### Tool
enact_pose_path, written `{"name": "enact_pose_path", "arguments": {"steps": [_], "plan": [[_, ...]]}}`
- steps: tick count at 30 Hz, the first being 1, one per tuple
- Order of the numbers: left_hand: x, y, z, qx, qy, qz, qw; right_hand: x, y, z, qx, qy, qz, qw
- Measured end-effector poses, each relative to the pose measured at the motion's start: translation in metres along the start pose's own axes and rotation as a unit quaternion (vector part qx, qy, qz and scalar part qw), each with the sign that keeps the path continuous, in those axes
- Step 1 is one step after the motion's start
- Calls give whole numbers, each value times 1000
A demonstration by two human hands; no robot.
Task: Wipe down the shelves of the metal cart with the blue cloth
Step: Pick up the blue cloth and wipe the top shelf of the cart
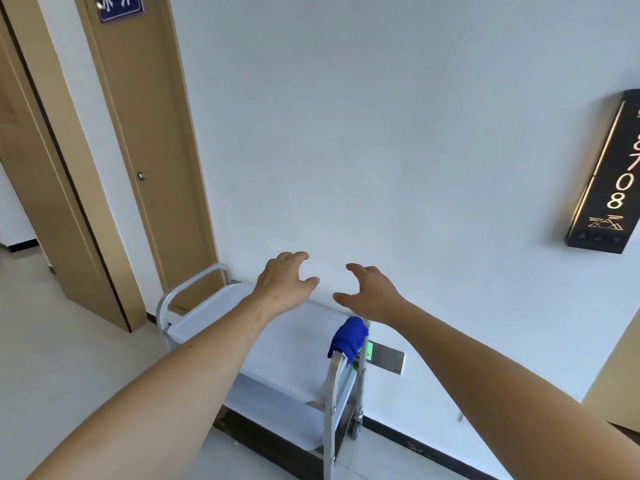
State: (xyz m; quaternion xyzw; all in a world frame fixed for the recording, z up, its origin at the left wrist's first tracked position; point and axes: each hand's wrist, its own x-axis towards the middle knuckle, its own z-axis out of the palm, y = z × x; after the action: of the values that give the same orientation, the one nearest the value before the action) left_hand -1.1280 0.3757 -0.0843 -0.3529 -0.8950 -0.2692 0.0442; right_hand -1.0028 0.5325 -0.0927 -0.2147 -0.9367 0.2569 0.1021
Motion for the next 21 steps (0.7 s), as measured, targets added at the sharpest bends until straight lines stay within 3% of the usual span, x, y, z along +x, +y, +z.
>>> {"name": "enact_pose_path", "arguments": {"steps": [8,21], "plan": [[49,-36,33,-19,-49,15,999,48,13,40,-11,-9,50,999],[136,-75,152,-8,-125,-44,991,156,114,117,4,-76,97,992]]}}
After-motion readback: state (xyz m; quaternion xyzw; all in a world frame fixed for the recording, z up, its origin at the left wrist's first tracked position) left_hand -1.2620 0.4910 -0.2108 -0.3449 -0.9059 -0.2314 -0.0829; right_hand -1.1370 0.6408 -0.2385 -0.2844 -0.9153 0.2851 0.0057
